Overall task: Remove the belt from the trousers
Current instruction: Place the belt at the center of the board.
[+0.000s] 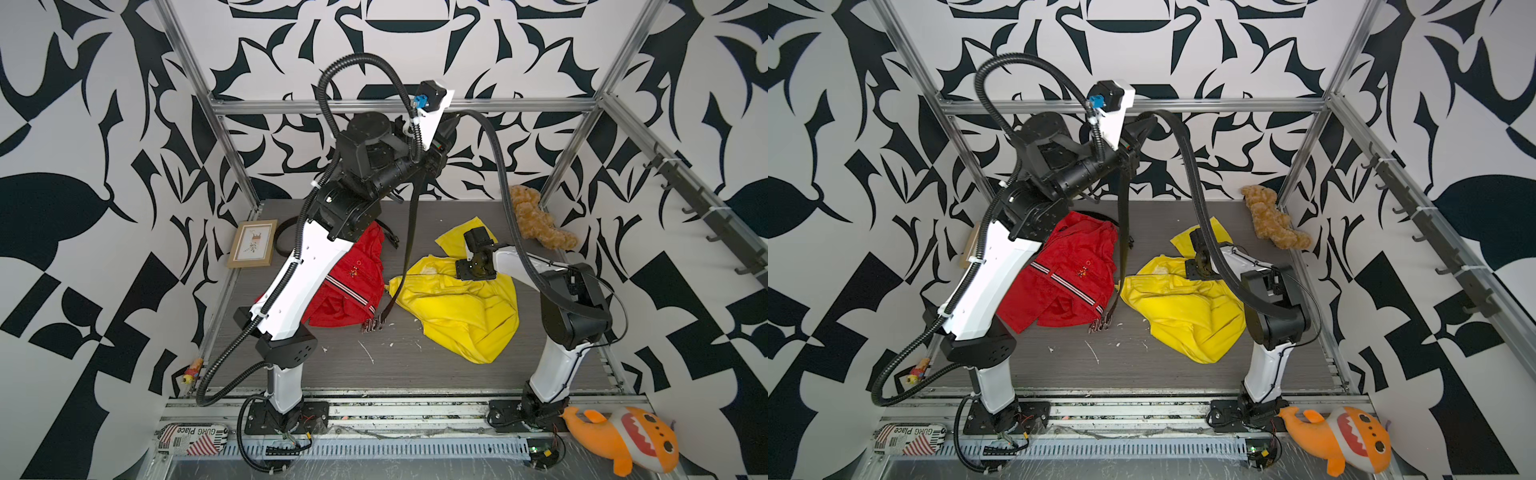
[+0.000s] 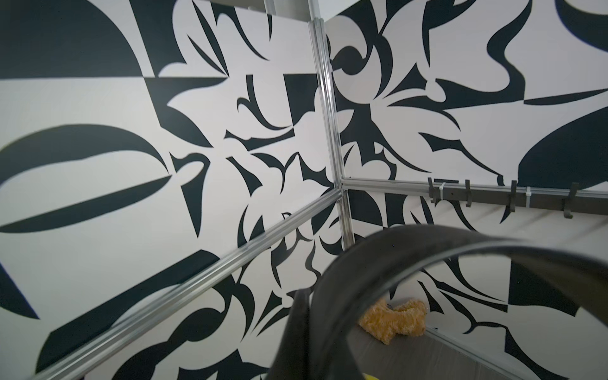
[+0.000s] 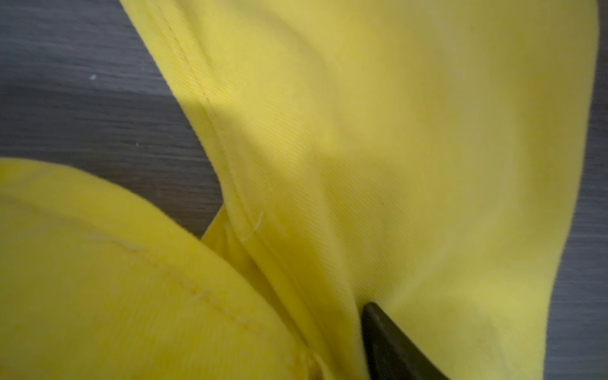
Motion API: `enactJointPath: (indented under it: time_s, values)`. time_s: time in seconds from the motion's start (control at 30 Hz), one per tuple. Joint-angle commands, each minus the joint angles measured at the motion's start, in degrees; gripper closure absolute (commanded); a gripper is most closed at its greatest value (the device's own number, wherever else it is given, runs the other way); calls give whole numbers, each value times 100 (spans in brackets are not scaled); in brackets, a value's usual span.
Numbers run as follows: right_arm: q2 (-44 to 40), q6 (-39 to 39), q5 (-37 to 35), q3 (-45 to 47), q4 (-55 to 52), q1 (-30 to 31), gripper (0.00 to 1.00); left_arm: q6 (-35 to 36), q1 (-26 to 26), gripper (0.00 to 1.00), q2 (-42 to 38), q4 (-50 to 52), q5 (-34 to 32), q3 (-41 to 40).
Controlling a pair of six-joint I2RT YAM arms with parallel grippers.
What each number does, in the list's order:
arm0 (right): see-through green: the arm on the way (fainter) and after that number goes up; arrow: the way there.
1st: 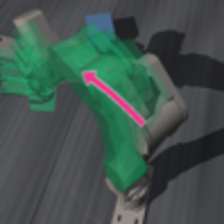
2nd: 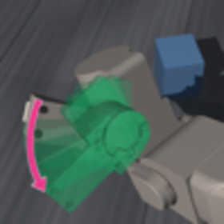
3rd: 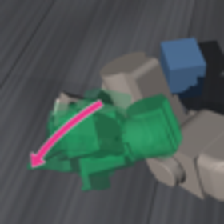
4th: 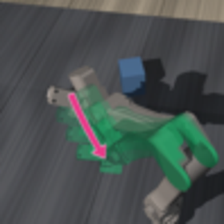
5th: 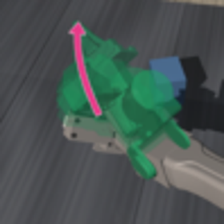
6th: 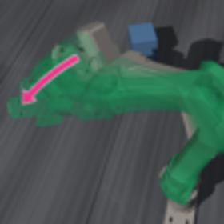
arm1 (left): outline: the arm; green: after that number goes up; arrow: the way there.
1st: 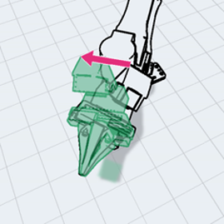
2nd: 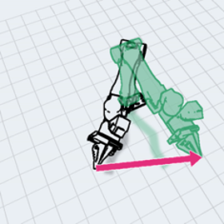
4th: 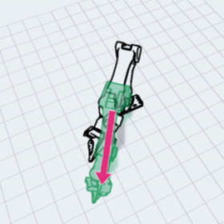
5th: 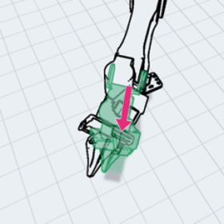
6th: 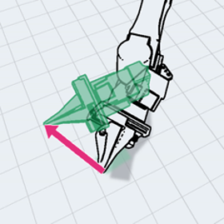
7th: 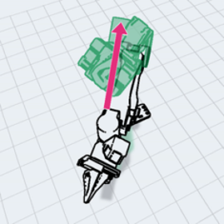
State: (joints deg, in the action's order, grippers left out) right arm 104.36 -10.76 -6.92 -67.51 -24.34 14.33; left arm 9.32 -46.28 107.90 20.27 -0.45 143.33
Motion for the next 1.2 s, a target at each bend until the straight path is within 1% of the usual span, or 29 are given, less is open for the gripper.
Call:
enactJointPath:
  time_s: [0.0,0.07,0.1,0.17,0.2,0.27,0.4,0.47,0.53,0.63,0.7,0.73,0.8,0.83,0.93,1.03,1.17]
  values:
    - [-824,-165,183,145,-183,-145,24,-606,71,100,327,-530,-65,-436]
    - [-1147,-257,301,292,-202,-270,24,-1133,227,100,562,-622,147,-803]
    - [-1330,-285,345,372,-199,-345,24,-1391,325,100,652,-822,329,-1096]
    - [-1643,-331,340,493,-291,-452,24,-1732,435,100,854,-1196,460,-1531]
    - [-1806,-354,326,547,-338,-518,24,-1830,491,100,1016,-1269,585,-1594]
    - [-2125,-424,297,696,-413,-641,23,-1983,538,100,1419,-1135,696,-1437]
    - [-2830,-566,297,1019,-488,-831,23,-2164,600,100,2363,-552,836,-706]
    - [-3138,-639,172,1110,-578,-853,23,-2195,627,100,2745,-363,834,-477]
    - [-3404,-667,20,1198,-615,-870,23,-2187,660,100,3044,-284,738,-444]
    - [-3570,-577,187,1119,-728,-910,21,-2273,712,100,3402,-159,834,-469]
    - [-3651,-495,442,1007,-772,-912,19,-2285,709,100,3508,-182,914,-648]
    - [-3715,-444,723,1022,-627,-929,18,-2326,715,100,3496,-252,965,-787]
    - [-3822,-579,1145,1151,-156,-944,17,-2378,706,100,3388,-492,1028,-1178]
    - [-3790,-652,1421,1205,72,-979,16,-2410,705,100,3326,-610,1043,-1352]
    - [-3533,-910,1832,1217,582,-1009,14,-2411,683,100,3158,-856,1171,-1725]
    - [-3413,-1212,2015,1344,1306,-1010,13,-2330,619,100,3071,-905,1327,-1934]
    - [-2933,-1272,2137,1089,1517,-1009,12,-2320,594,100,2988,-987,1390,-2285]
